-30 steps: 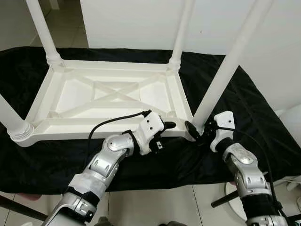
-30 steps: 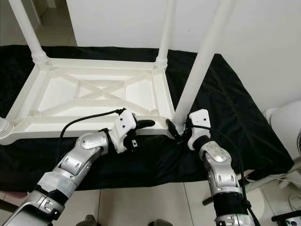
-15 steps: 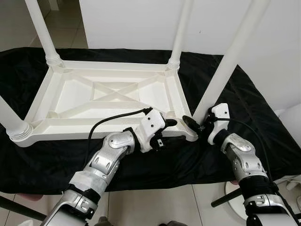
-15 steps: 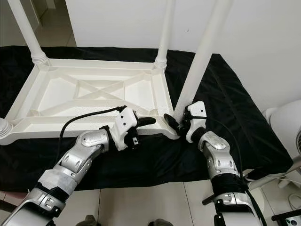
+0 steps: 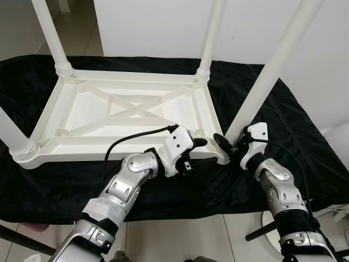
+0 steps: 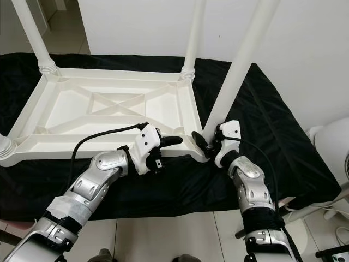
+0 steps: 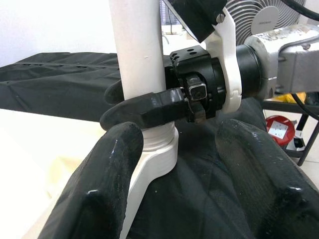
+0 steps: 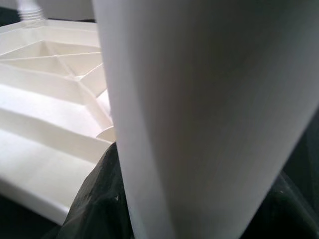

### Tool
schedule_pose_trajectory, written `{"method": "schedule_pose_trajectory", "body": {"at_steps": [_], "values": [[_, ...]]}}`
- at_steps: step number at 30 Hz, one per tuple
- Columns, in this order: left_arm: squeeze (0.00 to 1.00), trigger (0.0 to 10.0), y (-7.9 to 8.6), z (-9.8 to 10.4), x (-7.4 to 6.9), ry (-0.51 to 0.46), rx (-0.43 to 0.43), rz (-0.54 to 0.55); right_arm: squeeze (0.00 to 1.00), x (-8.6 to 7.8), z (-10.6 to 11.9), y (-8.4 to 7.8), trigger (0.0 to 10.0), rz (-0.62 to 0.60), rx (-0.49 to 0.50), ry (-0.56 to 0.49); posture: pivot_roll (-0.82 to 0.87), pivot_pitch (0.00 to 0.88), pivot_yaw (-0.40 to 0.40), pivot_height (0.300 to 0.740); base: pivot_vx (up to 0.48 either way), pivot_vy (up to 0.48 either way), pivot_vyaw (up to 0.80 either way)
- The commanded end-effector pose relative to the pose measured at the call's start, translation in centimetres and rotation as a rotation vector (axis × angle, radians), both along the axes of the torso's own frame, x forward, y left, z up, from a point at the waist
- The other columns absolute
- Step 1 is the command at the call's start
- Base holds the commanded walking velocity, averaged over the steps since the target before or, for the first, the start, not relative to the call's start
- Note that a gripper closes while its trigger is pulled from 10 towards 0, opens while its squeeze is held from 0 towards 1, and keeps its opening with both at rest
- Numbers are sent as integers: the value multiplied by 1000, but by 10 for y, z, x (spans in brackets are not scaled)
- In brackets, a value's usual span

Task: Building children table

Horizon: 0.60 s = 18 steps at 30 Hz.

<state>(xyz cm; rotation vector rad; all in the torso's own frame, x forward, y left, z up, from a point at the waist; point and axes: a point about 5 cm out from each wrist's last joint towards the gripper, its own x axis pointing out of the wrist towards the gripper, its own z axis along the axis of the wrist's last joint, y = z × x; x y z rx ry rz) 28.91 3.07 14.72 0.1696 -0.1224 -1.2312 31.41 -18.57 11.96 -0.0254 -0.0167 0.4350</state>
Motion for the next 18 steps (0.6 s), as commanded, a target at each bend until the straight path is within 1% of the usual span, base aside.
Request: {"method": "schedule_pose_trajectory", "body": {"at_steps": [1, 2, 3, 6, 7, 8, 9, 10, 12, 14, 15, 16, 17, 18], "values": [[0, 10000, -2, -2, -1, 3, 16, -40, 0, -4, -9, -5, 10000, -97, -10, 40, 14, 0, -51, 740, 0, 0, 0], [0, 10000, -2, -2, -1, 3, 16, -40, 0, -4, -9, -5, 10000, -97, -10, 40, 14, 0, -51, 740, 0, 0, 0], [0, 10000, -2, -2, -1, 4, 16, -40, 0, -4, -8, -3, 10000, -163, -17, 29, 14, 0, -54, 740, 0, 0, 0], [0, 10000, -2, -2, -1, 4, 16, -40, 0, -4, -8, -3, 10000, -163, -17, 29, 14, 0, -54, 740, 0, 0, 0], [0, 10000, -2, -3, -2, 6, 16, -41, 0, -5, -7, -2, 10000, -223, -17, 26, 16, 0, -55, 740, 0, 0, 0], [0, 10000, -2, -3, -2, 8, 17, -40, 0, -4, -8, -1, 10000, -331, 8, 41, 17, 0, -57, 740, 0, 0, 0], [0, 10000, -1, -4, -3, 8, 17, -40, 0, -4, -9, -1, 10000, -406, 26, 56, 17, 0, -57, 740, 0, 0, 0], [0, 10000, -1, -4, -3, 8, 17, -40, 0, -4, -9, -1, 10000, -406, 26, 56, 17, 0, -57, 740, 0, 0, 0], [0, 10000, -1, -4, -3, 10, 17, -39, 0, -7, -10, 6, 10000, -560, 32, 61, 20, 0, -62, 740, 0, 0, 0], [0, 10000, -1, -4, -3, 10, 17, -39, 0, -7, -10, 6, 10000, -560, 32, 61, 20, 0, -62, 740, 0, 0, 0], [0, 10000, 0, -4, -4, 11, 18, -39, 0, -8, -10, 10, 10000, -601, 30, 62, 22, 0, -64, 740, 0, 0, 0], [0, 10000, 0, -5, -5, 13, 18, -39, 0, -9, -10, 24, 10000, -666, 49, 69, 22, 0, -62, 740, 0, 0, 0], [0, 10000, 0, -5, -5, 13, 18, -39, 0, -9, -10, 24, 10000, -666, 49, 69, 22, 0, -62, 740, 0, 0, 0], [0, 10000, 1, -5, -5, 13, 18, -38, 0, -10, -10, 28, 10000, -675, 52, 73, 22, 0, -62, 740, 0, 0, 0]]}}
